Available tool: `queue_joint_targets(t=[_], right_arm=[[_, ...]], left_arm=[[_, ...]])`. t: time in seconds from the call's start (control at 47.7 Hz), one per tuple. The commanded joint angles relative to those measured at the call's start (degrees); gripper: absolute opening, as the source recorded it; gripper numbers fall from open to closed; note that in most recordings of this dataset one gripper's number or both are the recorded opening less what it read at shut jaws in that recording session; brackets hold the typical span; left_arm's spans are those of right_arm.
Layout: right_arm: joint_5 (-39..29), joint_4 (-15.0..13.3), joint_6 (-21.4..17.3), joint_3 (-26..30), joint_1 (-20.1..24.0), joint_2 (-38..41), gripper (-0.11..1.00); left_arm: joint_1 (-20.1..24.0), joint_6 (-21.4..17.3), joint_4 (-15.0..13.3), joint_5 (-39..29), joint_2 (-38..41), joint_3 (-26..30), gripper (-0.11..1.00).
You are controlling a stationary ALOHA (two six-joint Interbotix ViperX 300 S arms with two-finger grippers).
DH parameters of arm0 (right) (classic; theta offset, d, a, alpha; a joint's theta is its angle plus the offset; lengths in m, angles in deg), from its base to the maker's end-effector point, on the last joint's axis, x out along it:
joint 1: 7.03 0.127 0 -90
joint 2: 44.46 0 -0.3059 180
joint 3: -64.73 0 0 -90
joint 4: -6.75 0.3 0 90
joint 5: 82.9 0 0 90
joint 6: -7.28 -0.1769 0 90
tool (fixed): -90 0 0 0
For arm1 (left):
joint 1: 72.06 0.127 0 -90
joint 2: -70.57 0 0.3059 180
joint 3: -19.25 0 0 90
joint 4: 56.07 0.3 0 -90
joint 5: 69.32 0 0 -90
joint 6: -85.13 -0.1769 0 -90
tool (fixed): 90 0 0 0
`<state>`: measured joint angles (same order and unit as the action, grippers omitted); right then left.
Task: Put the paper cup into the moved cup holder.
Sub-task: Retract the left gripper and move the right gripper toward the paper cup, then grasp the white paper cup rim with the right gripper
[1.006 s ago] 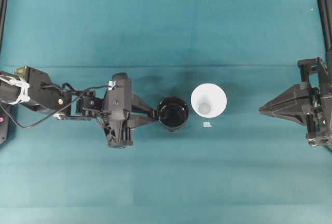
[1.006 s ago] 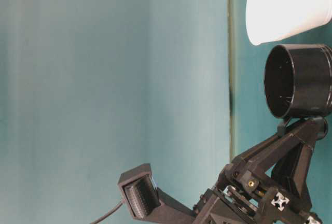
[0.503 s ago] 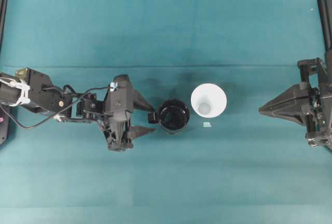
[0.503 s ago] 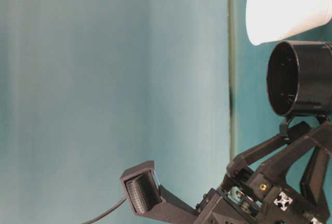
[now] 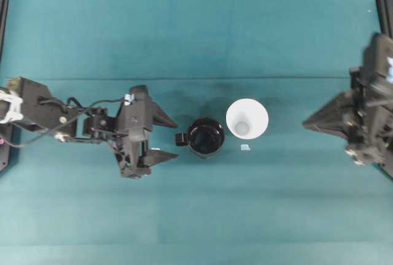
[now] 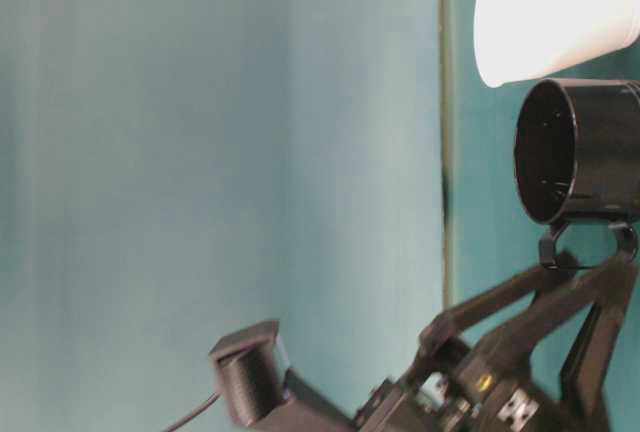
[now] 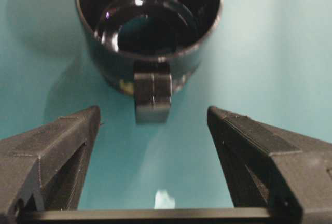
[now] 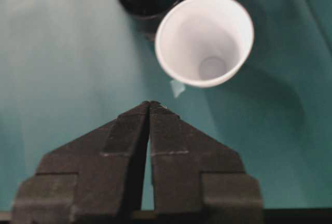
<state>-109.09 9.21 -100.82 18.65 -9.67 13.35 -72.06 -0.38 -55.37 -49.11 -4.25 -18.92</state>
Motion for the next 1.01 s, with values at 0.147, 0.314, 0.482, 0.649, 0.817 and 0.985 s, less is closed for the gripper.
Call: queue_joint_targets(t=[0.147,0.314,0.482,0.649,0.817,0.985], right_arm=[[-6.86,-0.35,-0.97,8.96,-3.34,10.90,0.16],[-11.51,-0.35,-1.14,14.50,-5.10,18.46,0.57],[-15.38,-0.35,-1.14,19.95,-6.50,24.70,0.94],[-17.84,-0.35,-2.20,23.55,-8.61,29.97,0.91],[-18.37,-0.35,-2.99,25.31,-10.11,35.16,0.90],[-17.84,-0.18,-2.99,25.14,-10.02,39.55,0.90]], left_arm=[[-0.35,0.00,0.09,-2.02,-6.15,-2.46,0.86],[-0.35,0.09,0.09,-4.66,-9.93,-4.31,0.86],[-0.35,0.09,0.09,-6.59,-12.22,-5.27,0.86],[-0.44,0.18,0.09,-6.94,-13.80,-5.80,0.86],[-0.53,0.70,0.18,-6.94,-14.85,-6.33,0.86],[-0.62,2.02,0.18,-6.94,-15.47,-7.03,0.85]])
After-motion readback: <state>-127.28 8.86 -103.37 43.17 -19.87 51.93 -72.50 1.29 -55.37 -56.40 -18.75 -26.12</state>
